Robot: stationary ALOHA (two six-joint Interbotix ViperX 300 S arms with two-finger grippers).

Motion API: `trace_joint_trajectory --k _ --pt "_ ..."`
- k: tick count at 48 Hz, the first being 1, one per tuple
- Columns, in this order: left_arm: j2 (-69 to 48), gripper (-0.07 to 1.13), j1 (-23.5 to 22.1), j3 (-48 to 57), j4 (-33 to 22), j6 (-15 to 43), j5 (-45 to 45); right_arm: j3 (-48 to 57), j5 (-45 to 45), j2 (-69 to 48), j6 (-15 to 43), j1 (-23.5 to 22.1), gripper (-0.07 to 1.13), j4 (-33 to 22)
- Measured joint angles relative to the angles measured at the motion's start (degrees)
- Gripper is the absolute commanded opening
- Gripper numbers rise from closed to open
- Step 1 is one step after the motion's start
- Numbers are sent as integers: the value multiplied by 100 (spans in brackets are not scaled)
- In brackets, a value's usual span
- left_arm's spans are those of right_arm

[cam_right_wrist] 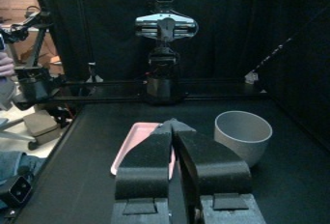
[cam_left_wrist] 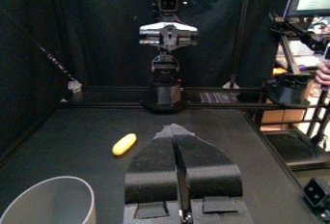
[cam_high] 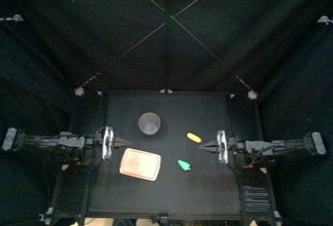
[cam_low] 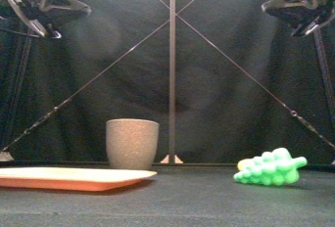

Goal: Pick the corn then place it on the pink plate
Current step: Pick the corn

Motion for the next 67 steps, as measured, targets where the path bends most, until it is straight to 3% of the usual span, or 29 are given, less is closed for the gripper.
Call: trace_joint_trajectory --k 5,17,22,31,40,47,67 --pt "-70 -4 62 18 0 0 158 141 62 97 35 -123 4 70" --pt "-325 -3 97 18 -9 9 387 290 817 387 501 -976 5 817" --pt "-413 -3 105 26 -9 0 466 290 1397 466 686 -1257 11 967" --pt "-431 -3 149 26 -9 0 633 290 2083 598 853 -1477 43 1011" --pt "-439 -3 220 26 -9 9 677 290 2145 782 1002 -1635 83 1002" --pt "-439 -3 255 18 -9 9 677 290 2101 1116 1055 -1767 103 958" --pt "-439 -3 281 26 0 9 686 -193 2074 2646 1055 -2145 105 475"
